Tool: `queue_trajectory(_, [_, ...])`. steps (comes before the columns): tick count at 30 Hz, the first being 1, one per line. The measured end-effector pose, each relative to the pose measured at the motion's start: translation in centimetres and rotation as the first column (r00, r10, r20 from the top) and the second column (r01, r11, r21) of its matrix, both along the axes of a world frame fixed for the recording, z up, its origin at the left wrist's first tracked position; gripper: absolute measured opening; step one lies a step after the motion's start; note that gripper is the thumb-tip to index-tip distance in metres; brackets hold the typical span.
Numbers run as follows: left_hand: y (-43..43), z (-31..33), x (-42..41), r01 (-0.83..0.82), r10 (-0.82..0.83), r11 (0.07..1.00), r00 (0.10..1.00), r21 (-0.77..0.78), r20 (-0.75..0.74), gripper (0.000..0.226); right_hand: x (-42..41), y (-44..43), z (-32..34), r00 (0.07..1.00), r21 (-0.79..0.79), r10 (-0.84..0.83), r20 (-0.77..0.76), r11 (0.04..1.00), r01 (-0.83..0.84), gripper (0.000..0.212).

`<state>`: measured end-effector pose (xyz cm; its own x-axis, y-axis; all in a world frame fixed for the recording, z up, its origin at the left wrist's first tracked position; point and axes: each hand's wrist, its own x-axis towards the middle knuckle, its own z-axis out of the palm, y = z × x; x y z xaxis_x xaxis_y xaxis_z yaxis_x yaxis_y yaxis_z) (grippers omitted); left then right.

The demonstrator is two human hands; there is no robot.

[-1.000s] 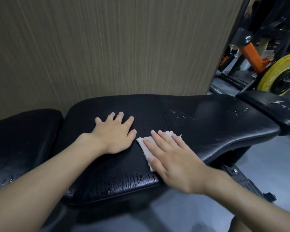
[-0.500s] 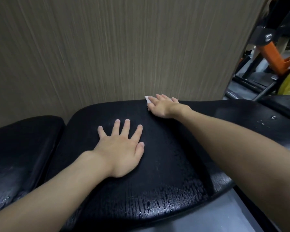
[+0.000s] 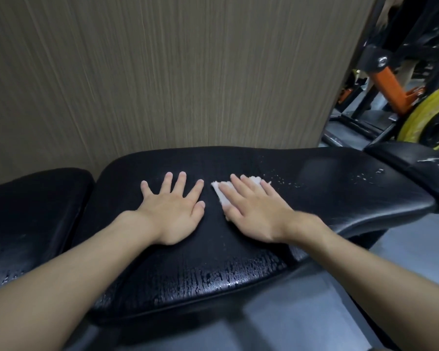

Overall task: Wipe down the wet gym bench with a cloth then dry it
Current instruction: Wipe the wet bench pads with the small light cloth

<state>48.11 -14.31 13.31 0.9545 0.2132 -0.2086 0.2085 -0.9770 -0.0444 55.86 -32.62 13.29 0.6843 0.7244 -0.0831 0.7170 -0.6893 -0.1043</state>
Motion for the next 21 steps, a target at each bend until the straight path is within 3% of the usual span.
queue_trajectory(7, [-0.4,0.9,-0.2,-0.013,0.012,1.000,0.999,-0.018,-0.038,0.061,-7.9,-6.5,0.2,0.997,-0.034,0.057,0.045,0.998,-0.056,0.072])
queue_trajectory(12, [-1.1,2.4,0.5,0.089,-0.087,0.991,0.996,-0.097,0.020,0.061,-8.6,-6.9,0.7,0.998,-0.009,0.044,0.048,0.999,-0.044,0.063])
queue_trajectory(16, [-1.8,3.7,0.9,0.077,-0.085,0.974,0.996,-0.211,-0.031,0.066,-5.8,-5.0,0.7,1.000,-0.052,0.008,0.019,0.999,-0.007,0.076])
queue_trajectory(18, [-1.6,4.3,1.0,0.073,-0.090,0.966,0.994,-0.248,-0.060,0.073,-3.0,-3.5,0.6,1.000,-0.051,-0.018,0.009,0.999,0.019,0.078])
queue_trajectory(21, [-1.7,4.0,1.1,0.078,-0.110,0.973,0.984,-0.219,-0.139,0.103,2.0,-0.8,0.3,0.997,-0.059,-0.080,-0.014,0.995,0.079,0.060])
